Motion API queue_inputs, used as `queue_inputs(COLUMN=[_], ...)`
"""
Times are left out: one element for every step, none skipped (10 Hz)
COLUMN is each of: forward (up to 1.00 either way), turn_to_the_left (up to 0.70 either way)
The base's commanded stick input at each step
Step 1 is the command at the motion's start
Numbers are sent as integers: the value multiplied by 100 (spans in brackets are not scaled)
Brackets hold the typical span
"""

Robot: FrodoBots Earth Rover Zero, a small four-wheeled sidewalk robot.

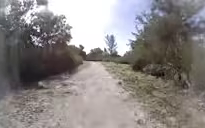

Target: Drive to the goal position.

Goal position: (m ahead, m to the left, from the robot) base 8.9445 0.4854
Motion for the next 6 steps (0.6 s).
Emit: queue_inputs(forward=[85,85,85,85,85,85], turn_to_the_left=[0,0,0,0,0,0])
